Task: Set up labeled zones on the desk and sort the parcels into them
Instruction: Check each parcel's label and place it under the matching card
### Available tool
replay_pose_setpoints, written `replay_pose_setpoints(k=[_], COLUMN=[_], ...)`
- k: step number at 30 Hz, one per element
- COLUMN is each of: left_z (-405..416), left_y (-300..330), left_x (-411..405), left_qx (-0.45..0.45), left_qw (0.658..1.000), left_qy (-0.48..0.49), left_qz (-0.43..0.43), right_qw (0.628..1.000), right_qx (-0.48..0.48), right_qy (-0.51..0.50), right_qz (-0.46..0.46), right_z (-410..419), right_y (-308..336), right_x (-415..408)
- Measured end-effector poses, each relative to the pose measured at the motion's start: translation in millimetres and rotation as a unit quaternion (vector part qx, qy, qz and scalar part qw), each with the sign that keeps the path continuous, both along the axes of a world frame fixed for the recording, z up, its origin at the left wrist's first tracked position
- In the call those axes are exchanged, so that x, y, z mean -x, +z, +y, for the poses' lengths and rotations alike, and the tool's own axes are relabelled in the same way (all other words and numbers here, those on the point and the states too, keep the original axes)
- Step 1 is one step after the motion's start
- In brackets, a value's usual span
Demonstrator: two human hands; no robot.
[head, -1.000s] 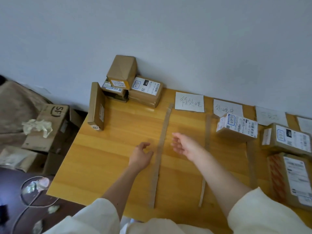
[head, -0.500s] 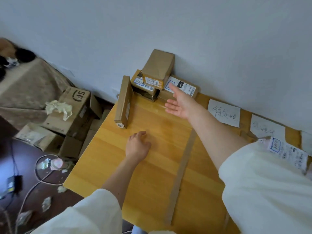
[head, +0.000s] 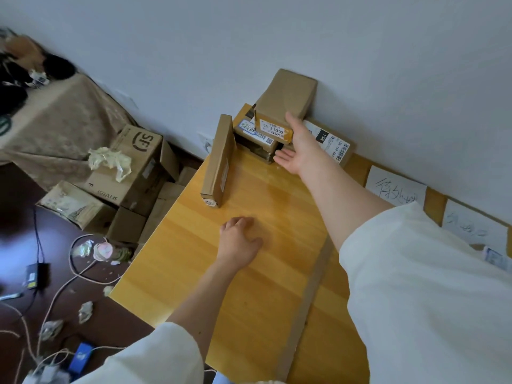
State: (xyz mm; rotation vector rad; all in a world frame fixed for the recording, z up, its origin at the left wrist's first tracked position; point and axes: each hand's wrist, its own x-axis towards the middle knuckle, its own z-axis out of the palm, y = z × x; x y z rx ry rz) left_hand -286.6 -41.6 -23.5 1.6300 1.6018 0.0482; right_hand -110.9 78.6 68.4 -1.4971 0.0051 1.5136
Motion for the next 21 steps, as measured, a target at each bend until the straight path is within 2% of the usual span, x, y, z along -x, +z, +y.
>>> replay_pose_setpoints(k=[8,12,21], left_z=[0.2,-1.0,-12.9], left_y=[5.1,6.1,11.4], left_x=[-6.6,-8.9,-5.4], left_qx=[0.016,0.018,0.035], left_qw=[1.0,1.0,0.999], left_qy=[0.012,0.012,-0.018], left_qz=[0.0,0.002,0.017], right_qw=[0.997,0.995,0.979], right_qx=[0.002,-0.026,-0.067], right_qy=[-0.075,-0.087,-0.142], right_qz=[0.025,0.049,0.132], right_z=[-5.7,-22.9,-121.2], right_y=[-0.7,2.9,5.2], right_x=[-3.0,-9.4,-32.0])
